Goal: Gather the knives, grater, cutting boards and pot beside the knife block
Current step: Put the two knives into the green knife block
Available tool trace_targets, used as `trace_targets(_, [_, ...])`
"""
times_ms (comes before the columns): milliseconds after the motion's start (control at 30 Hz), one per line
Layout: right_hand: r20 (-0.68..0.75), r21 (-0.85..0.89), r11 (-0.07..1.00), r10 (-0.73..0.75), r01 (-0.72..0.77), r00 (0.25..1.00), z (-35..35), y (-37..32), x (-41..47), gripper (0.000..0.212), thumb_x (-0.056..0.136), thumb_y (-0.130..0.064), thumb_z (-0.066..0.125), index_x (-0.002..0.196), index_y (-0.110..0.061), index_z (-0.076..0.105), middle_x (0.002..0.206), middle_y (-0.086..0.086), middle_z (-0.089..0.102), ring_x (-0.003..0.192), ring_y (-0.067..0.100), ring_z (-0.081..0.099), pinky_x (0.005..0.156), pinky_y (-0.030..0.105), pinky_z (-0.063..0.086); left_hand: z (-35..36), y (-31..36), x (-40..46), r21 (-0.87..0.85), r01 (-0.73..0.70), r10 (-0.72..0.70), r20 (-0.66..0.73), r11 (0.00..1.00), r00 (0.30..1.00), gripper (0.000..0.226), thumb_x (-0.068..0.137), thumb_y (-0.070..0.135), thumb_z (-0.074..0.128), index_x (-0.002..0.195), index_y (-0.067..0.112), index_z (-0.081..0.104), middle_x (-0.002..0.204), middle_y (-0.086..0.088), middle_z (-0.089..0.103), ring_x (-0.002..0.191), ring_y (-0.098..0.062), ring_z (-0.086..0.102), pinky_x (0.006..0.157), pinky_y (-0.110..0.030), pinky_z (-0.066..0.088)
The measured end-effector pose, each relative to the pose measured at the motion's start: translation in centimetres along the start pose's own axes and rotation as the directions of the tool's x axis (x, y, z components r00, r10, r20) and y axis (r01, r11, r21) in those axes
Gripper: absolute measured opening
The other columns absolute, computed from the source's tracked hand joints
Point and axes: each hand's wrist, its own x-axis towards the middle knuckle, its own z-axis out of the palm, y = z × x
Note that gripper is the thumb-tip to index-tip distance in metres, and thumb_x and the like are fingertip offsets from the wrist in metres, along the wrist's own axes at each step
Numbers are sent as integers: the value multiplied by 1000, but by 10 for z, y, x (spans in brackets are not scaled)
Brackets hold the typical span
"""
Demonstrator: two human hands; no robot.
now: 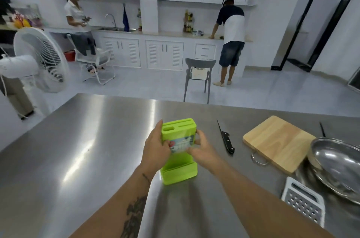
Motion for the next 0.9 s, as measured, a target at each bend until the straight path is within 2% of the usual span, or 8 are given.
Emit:
trace_targets(167, [28,-41,999,10,-9,1000,1,-3,1,64,85,-10,65,133,-44,38,114,-12,61,110,19,63,96,47,54,-7,0,3,-23,13,-13,26,1000,1000,68,88,8,51,148,34,31,143,-3,49,127,-24,50,105,-44,45])
trace_targets(267, [51,-124,992,9,-3,999,-7,-3,-1,77,86,-14,66,150,-38,29,139,4,52,125,23,55,97,38,49,-9,4,4,-23,18,-17,39,1000,999,67,86,8,52,146,31,34,143,-2,48,126,-23,50,105,-44,45])
trace_targets(333, [45,-163,987,11,-4,999,-13,-3,-3,81,86,-18,68,152,-37,26,146,9,46,126,25,55,92,32,46,-10,9,3,-17,15,-14,38,1000,999,65,85,8,56,145,27,38,143,-2,47,127,-23,48,106,-44,44])
trace_targets(500, [32,-227,974,-5,12,999,-28,-1,-11,76,90,-21,66,153,-31,26,143,8,48,98,20,62,80,28,45,-17,31,1,71,-51,54,-44,996,998,47,84,10,57,130,21,55,132,-1,52,121,-21,50,99,-27,40])
trace_targets(600, [-7,-253,967,-25,22,1000,-46,3,-19,68,91,-20,64,151,-31,32,137,6,51,95,18,61,75,27,50,-20,55,2,111,-114,129,-132,987,983,35,85,10,54,117,21,62,124,0,56,117,-20,51,93,-25,35])
trace_targets(667, [-56,-272,962,-29,13,998,-62,8,-26,67,89,-21,65,148,-31,36,132,4,53,100,19,61,82,32,53,-15,71,2,110,-171,186,-149,979,971,31,84,9,53,111,22,64,119,2,58,114,-19,52,93,-27,36])
trace_targets(767, [-123,-248,969,-16,-15,992,-94,15,-42,63,88,-20,64,145,-28,40,120,0,54,96,16,60,83,37,55,5,94,0,57,-262,267,-99,963,959,28,82,5,54,101,22,67,109,5,63,107,-18,57,92,-29,41])
trace_targets(900, [-256,-237,968,19,-82,967,-150,31,-77,59,91,-19,63,145,-28,40,121,3,54,103,20,58,76,28,51,54,123,-2,-61,-321,324,54,945,944,25,82,-3,57,94,15,70,97,-3,72,92,-22,65,90,-37,50])
